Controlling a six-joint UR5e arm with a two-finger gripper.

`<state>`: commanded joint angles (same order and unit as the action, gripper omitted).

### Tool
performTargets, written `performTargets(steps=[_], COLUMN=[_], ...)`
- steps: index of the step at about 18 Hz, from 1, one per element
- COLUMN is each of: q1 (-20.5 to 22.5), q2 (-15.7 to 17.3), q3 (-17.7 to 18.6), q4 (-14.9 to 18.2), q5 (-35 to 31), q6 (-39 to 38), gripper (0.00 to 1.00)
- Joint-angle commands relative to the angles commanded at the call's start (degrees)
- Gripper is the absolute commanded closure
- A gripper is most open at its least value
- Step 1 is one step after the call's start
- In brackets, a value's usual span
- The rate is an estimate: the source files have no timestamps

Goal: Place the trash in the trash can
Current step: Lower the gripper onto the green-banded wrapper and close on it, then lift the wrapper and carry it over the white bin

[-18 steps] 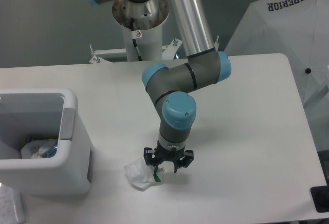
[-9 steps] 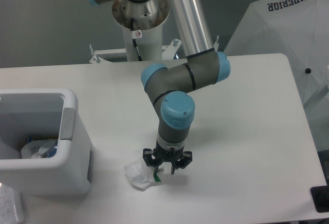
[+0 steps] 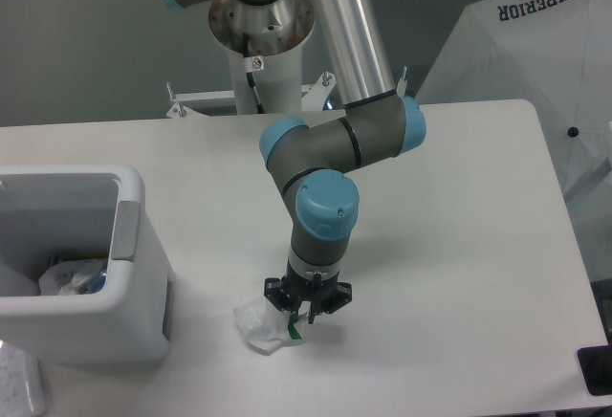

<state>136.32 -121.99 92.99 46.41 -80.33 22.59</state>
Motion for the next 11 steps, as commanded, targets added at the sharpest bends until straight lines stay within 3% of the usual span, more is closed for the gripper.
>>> performTargets(steps=[8,11], q1=[0.5,0.9], q2=[2.8,5.7], q3=[-1.5,-3.4], q4=[-0.1,0.0], q5=[1.0,1.2], q6=[0.0,-1.0], gripper=[0.97,0.97])
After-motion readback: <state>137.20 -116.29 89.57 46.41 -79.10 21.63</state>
